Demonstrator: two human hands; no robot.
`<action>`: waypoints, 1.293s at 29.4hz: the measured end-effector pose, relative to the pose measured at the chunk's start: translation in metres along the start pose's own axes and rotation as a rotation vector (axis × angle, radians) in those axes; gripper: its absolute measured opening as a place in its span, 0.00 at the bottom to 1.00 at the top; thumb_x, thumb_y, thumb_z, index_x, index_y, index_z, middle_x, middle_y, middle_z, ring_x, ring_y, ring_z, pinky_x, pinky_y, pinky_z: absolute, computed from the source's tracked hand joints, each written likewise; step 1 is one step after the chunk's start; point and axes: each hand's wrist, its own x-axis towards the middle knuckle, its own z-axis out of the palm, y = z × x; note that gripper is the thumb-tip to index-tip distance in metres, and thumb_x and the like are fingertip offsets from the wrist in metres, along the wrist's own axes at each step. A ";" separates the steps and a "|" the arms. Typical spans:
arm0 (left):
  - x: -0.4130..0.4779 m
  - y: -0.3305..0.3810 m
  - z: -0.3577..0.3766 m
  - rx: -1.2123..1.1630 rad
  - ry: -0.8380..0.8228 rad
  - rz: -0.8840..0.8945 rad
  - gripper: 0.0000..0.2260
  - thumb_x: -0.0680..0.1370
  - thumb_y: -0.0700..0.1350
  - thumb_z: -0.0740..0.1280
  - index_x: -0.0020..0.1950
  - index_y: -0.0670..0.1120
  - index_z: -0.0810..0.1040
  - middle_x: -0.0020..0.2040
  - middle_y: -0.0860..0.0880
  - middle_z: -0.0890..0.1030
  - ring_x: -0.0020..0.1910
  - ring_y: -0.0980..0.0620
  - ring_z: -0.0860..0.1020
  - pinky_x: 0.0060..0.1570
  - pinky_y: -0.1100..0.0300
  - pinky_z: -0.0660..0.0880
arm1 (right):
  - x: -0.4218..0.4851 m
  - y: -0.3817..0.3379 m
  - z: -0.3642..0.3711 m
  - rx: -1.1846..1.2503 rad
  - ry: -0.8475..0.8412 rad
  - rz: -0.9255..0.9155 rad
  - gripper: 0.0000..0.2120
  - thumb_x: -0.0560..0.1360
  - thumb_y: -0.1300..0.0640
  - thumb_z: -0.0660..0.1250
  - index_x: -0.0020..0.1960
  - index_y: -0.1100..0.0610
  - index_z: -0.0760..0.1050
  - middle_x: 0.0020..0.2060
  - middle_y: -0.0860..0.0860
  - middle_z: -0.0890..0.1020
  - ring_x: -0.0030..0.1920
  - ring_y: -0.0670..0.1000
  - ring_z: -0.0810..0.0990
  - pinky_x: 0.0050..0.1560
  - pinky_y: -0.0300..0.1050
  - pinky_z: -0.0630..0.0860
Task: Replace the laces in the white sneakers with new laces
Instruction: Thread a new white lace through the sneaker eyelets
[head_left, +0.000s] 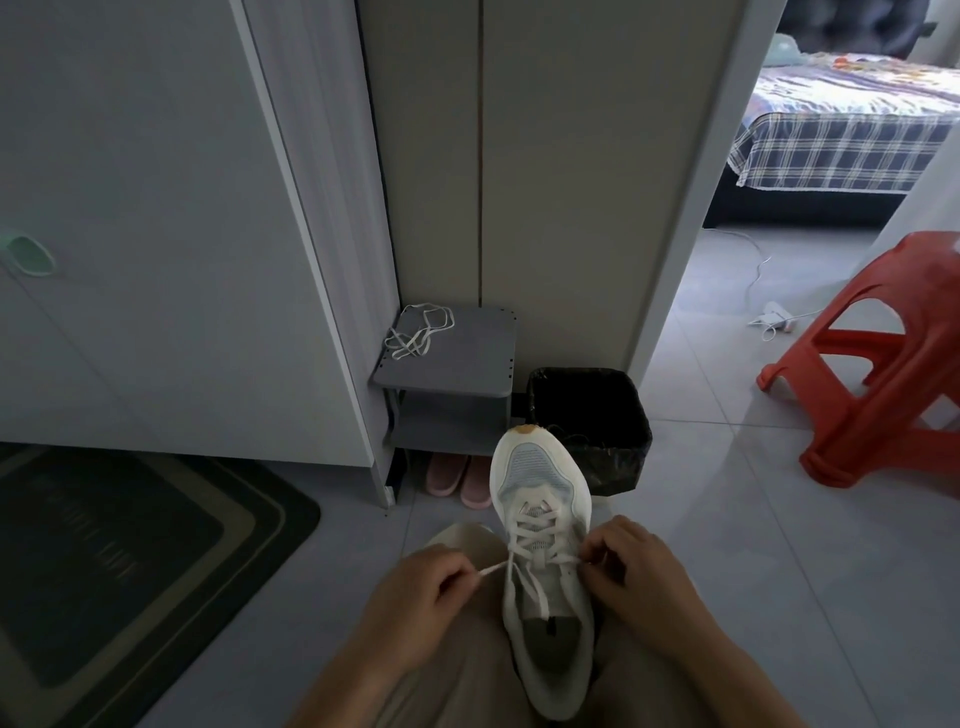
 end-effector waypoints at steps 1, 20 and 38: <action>-0.003 -0.006 -0.007 -0.030 -0.005 -0.041 0.10 0.77 0.49 0.63 0.37 0.48 0.77 0.33 0.57 0.75 0.38 0.60 0.73 0.36 0.69 0.65 | 0.000 0.000 -0.001 0.016 0.010 -0.004 0.15 0.72 0.54 0.68 0.38 0.38 0.66 0.41 0.38 0.72 0.42 0.41 0.72 0.41 0.30 0.67; 0.011 0.023 0.023 0.011 0.069 0.023 0.12 0.77 0.48 0.62 0.59 0.53 0.76 0.52 0.59 0.77 0.50 0.64 0.73 0.48 0.77 0.64 | -0.005 -0.009 -0.002 0.072 0.015 0.040 0.07 0.74 0.49 0.65 0.44 0.37 0.68 0.40 0.34 0.75 0.43 0.38 0.73 0.42 0.29 0.67; 0.007 0.028 0.008 0.046 0.175 -0.027 0.08 0.77 0.49 0.64 0.56 0.53 0.76 0.49 0.62 0.74 0.41 0.66 0.70 0.42 0.76 0.64 | -0.004 -0.025 -0.057 0.306 -0.268 0.192 0.04 0.73 0.54 0.69 0.40 0.51 0.81 0.35 0.48 0.83 0.33 0.40 0.77 0.39 0.33 0.74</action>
